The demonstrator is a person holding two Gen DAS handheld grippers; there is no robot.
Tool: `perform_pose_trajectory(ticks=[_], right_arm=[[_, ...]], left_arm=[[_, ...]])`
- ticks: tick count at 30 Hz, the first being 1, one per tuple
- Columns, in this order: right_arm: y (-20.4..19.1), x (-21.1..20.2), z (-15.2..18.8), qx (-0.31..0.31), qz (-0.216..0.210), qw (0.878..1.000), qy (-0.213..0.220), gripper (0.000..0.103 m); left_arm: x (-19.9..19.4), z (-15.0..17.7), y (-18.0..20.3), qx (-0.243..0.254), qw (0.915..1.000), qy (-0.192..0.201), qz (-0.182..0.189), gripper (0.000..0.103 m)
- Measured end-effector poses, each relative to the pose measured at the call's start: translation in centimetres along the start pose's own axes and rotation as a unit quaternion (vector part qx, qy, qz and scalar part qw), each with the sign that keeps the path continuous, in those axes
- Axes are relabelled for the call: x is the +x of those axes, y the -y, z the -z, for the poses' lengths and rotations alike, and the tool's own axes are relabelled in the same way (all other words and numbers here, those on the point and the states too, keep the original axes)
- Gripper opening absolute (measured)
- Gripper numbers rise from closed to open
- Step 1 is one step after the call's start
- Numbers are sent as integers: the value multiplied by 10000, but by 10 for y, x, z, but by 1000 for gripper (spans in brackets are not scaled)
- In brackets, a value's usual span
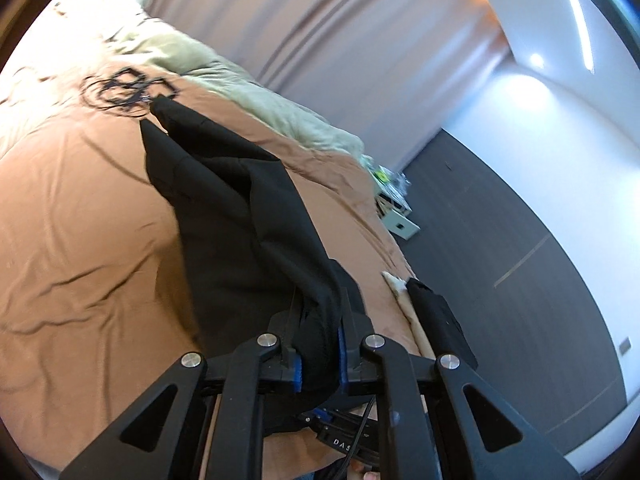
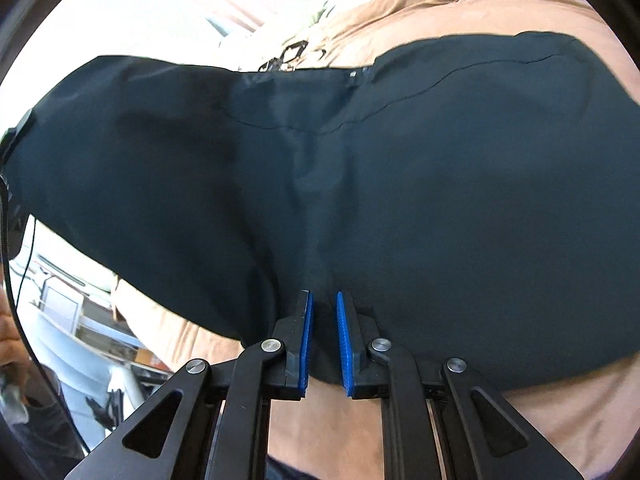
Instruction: Fold large clothes
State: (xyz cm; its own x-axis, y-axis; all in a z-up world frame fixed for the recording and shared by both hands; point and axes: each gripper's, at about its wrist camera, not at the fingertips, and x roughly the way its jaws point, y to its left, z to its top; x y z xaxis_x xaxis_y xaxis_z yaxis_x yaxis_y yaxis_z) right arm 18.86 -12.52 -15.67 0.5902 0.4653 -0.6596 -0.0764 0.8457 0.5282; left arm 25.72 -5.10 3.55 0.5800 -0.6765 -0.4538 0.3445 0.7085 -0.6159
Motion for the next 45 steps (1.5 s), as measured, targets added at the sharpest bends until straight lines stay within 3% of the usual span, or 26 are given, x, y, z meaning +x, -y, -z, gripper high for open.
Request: perform_pose_trajectory(ticks=[8, 14, 17, 21, 23, 24, 26, 28, 31, 33, 37, 43, 45], right_arm=[[46, -66, -1, 415, -17, 9975, 572, 13], [79, -115, 14, 647, 161, 9937, 905, 13], [94, -134, 24, 791, 298, 9910, 1036, 14], [116, -151, 36, 1090, 441, 9866, 1134, 16], [126, -153, 40, 1243, 493, 9842, 1157, 36], [130, -155, 43, 1318, 504, 9829, 1183, 42], [132, -156, 45, 1382, 446, 9817, 1231, 49], [130, -156, 42, 1396, 340, 9818, 1243, 56], [128, -161, 41, 1319, 189, 9823, 1319, 70], [119, -158, 37, 1223, 28, 9833, 1348, 72], [105, -142, 15, 1034, -168, 9856, 1325, 85], [88, -118, -9, 915, 55, 9883, 1216, 85], [87, -110, -16, 958, 238, 9880, 1190, 68]], left_arm=[[57, 7, 55, 407, 9978, -482, 213, 13], [129, 31, 87, 585, 9920, -1077, 306, 13], [170, 50, 101, 731, 9859, -1489, 225, 13], [224, 83, 111, 934, 9695, -2264, -111, 16], [235, 92, 113, 918, 9645, -2475, -91, 24], [238, 95, 113, 906, 9623, -2565, -50, 34], [233, 95, 114, 896, 9643, -2493, 19, 56], [220, 89, 112, 982, 9693, -2255, -53, 91], [196, 75, 100, 956, 9759, -1953, -156, 94], [178, 65, 86, 939, 9790, -1766, -394, 94], [152, 51, 44, 746, 9819, -1524, -836, 94], [118, 55, -20, 267, 9831, -1318, -1242, 94], [109, 62, -42, 79, 9818, -1330, -1355, 94]])
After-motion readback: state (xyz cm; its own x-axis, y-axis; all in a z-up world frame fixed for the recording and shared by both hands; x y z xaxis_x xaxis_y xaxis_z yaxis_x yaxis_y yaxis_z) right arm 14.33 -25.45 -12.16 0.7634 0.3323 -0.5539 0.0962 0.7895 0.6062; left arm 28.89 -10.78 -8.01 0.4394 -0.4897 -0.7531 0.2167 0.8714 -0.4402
